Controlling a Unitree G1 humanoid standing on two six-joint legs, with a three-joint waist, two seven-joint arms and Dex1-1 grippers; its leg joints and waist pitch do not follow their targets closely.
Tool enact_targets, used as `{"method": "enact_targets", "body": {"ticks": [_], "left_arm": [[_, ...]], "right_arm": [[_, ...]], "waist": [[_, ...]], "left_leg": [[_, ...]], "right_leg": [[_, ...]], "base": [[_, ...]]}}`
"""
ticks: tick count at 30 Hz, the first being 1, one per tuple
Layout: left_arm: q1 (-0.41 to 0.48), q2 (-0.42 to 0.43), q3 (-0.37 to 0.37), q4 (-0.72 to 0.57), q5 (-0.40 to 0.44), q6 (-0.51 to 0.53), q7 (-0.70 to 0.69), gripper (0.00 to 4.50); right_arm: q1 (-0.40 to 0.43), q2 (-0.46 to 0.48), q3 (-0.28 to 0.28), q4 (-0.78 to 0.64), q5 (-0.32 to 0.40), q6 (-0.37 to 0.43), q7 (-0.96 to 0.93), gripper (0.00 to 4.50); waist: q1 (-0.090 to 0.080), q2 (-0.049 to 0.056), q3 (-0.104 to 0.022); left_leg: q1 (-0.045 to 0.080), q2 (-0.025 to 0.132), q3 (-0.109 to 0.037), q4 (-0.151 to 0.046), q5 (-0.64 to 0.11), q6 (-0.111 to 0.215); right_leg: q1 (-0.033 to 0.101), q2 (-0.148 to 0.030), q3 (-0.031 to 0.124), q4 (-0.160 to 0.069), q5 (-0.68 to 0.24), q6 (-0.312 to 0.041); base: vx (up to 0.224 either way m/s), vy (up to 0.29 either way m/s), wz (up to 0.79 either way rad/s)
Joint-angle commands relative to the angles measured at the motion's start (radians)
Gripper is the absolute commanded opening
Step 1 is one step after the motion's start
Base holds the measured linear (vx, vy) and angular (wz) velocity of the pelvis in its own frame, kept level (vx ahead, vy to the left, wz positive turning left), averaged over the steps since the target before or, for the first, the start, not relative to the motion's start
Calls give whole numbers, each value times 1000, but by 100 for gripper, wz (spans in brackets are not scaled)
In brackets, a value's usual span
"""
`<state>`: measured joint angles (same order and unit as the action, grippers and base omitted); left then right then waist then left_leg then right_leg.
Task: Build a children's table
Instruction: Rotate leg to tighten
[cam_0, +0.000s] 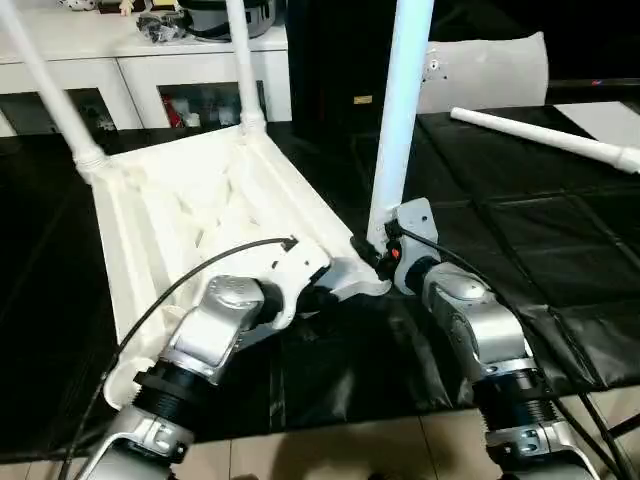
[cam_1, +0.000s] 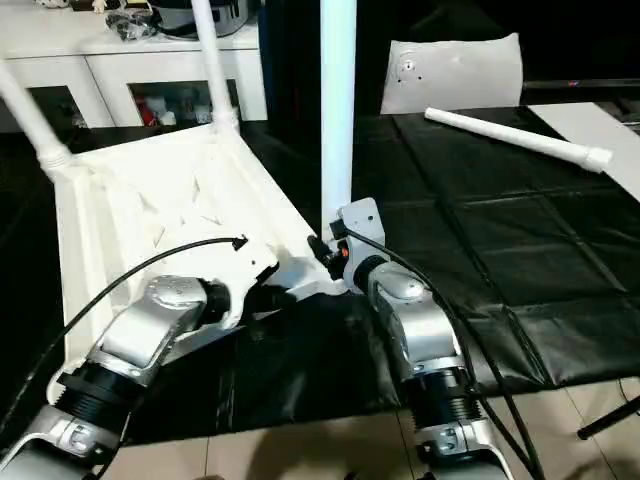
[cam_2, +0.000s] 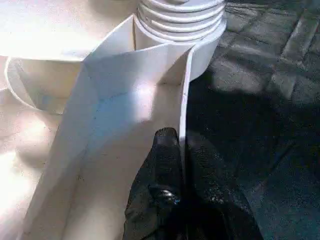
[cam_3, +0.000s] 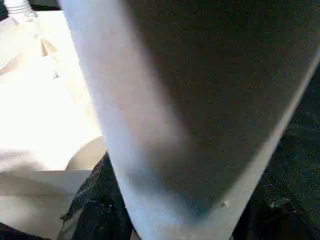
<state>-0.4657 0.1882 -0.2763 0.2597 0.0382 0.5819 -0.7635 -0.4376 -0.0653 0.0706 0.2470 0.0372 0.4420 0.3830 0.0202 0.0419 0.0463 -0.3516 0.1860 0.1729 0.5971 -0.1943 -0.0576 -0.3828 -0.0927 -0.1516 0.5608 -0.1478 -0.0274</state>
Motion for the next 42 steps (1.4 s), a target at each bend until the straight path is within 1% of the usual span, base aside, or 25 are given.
{"method": "enact_targets", "body": {"ticks": [1, 2, 3, 4, 9, 10, 11, 14, 16, 17, 20, 23, 24, 25, 26, 29, 31, 32, 34, 36, 37, 38, 39, 41, 42], "left_arm": [[-40, -34, 38, -36, 9, -36, 110, 0], [-36, -33, 39, -39, 8, -38, 107, 0], [-31, -30, 42, -43, 6, -42, 102, 0], [-28, -15, 35, -49, 6, -47, 86, 0], [-17, 27, 28, -54, -7, -65, 35, 0], [-3, 78, 12, -64, -15, -90, -42, 0], [1, 89, 8, -66, -18, -94, -62, 0], [7, 135, -11, -64, -20, -135, -133, 0], [7, 163, -21, -57, -22, -167, -177, 0], [-1, 206, -39, -39, -36, -225, -258, 0], [-17, 264, -67, -5, -43, -294, -361, 0], [-27, 309, -91, 27, -29, -361, -432, 0], [-25, 317, -97, 30, -31, -369, -452, 0], [-23, 321, -99, 32, -34, -374, -466, 0], [-20, 338, -115, 29, -31, -403, -504, 0], [-17, 353, -124, 22, -41, -413, -541, 0], [-17, 358, -128, 21, -48, -422, -558, 0], [-19, 365, -136, 29, -46, -445, -575, 0], [-19, 369, -140, 30, -42, -456, -579, 0], [-22, 372, -142, 40, -35, -470, -580, 0], [-24, 372, -142, 43, -32, -473, -578, 0], [-25, 372, -141, 46, -32, -476, -582, 0], [-30, 370, -138, 55, -30, -483, -577, 0], [-39, 366, -133, 72, -29, -488, -573, 0], [-39, 365, -133, 73, -29, -488, -573, 0]], "right_arm": [[43, 67, 118, -16, 52, 13, 101, 253], [47, 65, 113, -22, 53, 13, 103, 270], [52, 62, 106, -31, 55, 12, 105, 277], [57, 51, 105, -43, 59, 0, 119, 287], [76, 13, 93, -83, 86, -25, 174, 345], [90, -34, 87, -113, 105, -42, 238, 345], [93, -46, 87, -119, 108, -46, 254, 345], [89, -77, 72, -125, 130, -52, 305, 380], [83, -110, 77, -118, 125, -76, 349, 383], [69, -161, 84, -101, 124, -109, 428, 402], [48, -219, 79, -90, 163, -114, 544, 428], [35, -285, 113, -88, 166, -120, 664, 444], [33, -305, 127, -83, 160, -126, 695, 444], [33, -317, 136, -80, 156, -130, 713, 444], [28, -342, 160, -69, 136, -149, 741, 444], [17, -359, 174, -56, 134, -160, 772, 444], [4, -362, 175, -34, 132, -175, 784, 444], [-12, -371, 189, -9, 117, -201, 800, 444], [-18, -372, 192, -1, 114, -205, 804, 444], [-36, -376, 201, 22, 110, -220, 821, 410], [-40, -377, 203, 28, 110, -223, 825, 410], [-45, -377, 204, 36, 111, -228, 829, 407], [-48, -379, 208, 39, 112, -230, 838, 407], [-52, -379, 213, 45, 113, -234, 852, 365], [-52, -379, 213, 45, 113, -234, 852, 365]], "waist": [[5, -7, -62], [5, -13, -61], [8, -6, -62], [7, -10, -62], [8, -8, -60], [7, -5, -59], [5, -8, -60], [2, -3, -61], [3, -3, -62], [4, -9, -61], [18, -6, -65], [36, -4, -64], [41, -2, -64], [46, -7, -64], [53, -5, -65], [69, -2, -66], [72, -12, -65], [74, -6, -64], [74, -9, -61], [76, -8, -59], [74, -15, -60], [75, -11, -59], [74, -18, -58], [75, -11, -57], [74, -13, -57]], "left_leg": [[0, 40, -25, -73, -243, 45], [1, 40, -22, -72, -238, 47], [2, 39, -23, -72, -234, 47], [0, 40, -21, -73, -227, 49], [-2, 42, -24, -77, -245, 49], [-1, 41, -26, -78, -257, 48], [-2, 42, -25, -77, -265, 53], [1, 43, -24, -76, -252, 53], [-1, 46, -25, -77, -252, 55], [1, 48, -24, -77, -251, 57], [1, 48, -21, -74, -228, 69], [4, 53, -18, -75, -208, 69], [7, 55, -17, -75, -209, 65], [10, 57, -15, -75, -211, 58], [8, 57, -16, -76, -203, 53], [9, 58, -15, -75, -199, 44], [7, 57, -15, -76, -207, 43], [8, 57, -16, -75, -215, 37], [10, 57, -16, -76, -237, 29], [10, 57, -17, -77, -261, 26], [11, 56, -16, -76, -265, 26], [11, 55, -17, -75, -272, 25], [11, 55, -17, -75, -273, 26], [12, 54, -19, -75, -286, 21], [12, 54, -19, -75, -291, 20]], "right_leg": [[40, -73, 59, -83, -452, -61], [40, -73, 60, -83, -444, -66], [42, -74, 60, -81, -439, -71], [42, -71, 61, -82, -430, -73], [46, -71, 59, -81, -435, -68], [45, -70, 59, -83, -441, -64], [47, -71, 60, -82, -443, -61], [43, -72, 62, -83, -431, -82], [46, -70, 63, -76, -411, -90], [42, -70, 65, -75, -396, -98], [45, -72, 69, -65, -357, -118], [42, -70, 72, -59, -316, -140], [41, -71, 72, -58, -316, -143], [39, -72, 73, -57, -312, -149], [42, -75, 75, -54, -304, -154], [41, -76, 77, -50, -289, -163], [43, -78, 76, -50, -311, -163], [41, -79, 75, -52, -333, -158], [39, -77, 75, -56, -364, -147], [38, -78, 75, -61, -406, -133], [38, -78, 74, -63, -414, -130], [38, -78, 73, -63, -431, -125], [38, -78, 73, -65, -441, -121], [36, -78, 72, -68, -476, -107], [36, -77, 71, -70, -479, -104]], "base": [[0, 0, 0], [0, 0, 0], [0, 0, 0], [0, 0, 0], [0, 0, 0], [0, 0, 0], [0, 0, 0], [0, 0, 0], [0, 0, 0], [0, 0, 0], [0, 0, 0], [0, 0, 0], [0, 0, 0], [0, 0, 0], [0, 0, 0], [0, 0, 0], [0, 0, 0], [0, 0, 0], [0, 0, 0], [0, 0, 0], [0, 0, 0], [0, 0, 0], [0, 0, 0], [0, 0, 0], [0, 0, 0]]}}
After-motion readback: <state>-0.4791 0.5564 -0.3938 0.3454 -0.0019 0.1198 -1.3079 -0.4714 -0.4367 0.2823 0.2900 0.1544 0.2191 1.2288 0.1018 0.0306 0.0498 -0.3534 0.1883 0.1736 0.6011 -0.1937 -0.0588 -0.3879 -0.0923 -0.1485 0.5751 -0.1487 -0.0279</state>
